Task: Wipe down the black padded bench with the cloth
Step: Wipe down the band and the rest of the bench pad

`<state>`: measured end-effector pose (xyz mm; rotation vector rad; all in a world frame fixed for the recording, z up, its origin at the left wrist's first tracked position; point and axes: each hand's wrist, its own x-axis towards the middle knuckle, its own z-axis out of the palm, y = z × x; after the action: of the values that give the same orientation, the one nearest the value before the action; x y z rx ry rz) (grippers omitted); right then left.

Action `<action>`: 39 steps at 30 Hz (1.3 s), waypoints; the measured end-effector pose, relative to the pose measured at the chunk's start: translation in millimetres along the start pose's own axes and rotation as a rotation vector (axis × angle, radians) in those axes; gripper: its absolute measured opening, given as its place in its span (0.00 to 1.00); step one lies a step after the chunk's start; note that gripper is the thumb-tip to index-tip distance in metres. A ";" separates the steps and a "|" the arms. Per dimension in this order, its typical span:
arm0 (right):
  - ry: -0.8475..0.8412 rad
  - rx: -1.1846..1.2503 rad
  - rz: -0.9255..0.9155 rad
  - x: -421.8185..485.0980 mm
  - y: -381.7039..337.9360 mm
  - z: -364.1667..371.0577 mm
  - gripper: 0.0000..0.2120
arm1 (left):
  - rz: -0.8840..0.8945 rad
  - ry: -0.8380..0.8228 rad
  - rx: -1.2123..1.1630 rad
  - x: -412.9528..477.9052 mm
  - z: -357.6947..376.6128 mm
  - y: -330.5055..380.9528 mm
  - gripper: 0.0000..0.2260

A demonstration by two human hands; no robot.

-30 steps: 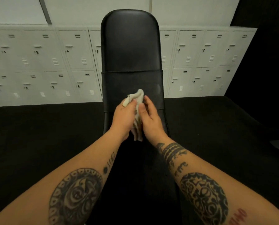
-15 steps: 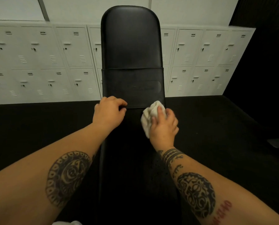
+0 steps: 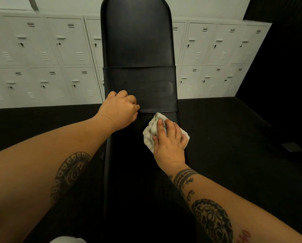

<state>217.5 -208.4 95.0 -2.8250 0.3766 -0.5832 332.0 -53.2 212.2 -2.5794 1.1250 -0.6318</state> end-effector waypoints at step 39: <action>0.077 -0.116 -0.002 28.7 -47.8 -4.4 0.31 | -0.217 -0.073 -0.225 24.3 -14.8 -10.1 0.12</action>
<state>250.8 -172.6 122.2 -2.9194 0.4356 -0.6936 345.9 -65.4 236.0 -2.9183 0.9489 -0.4744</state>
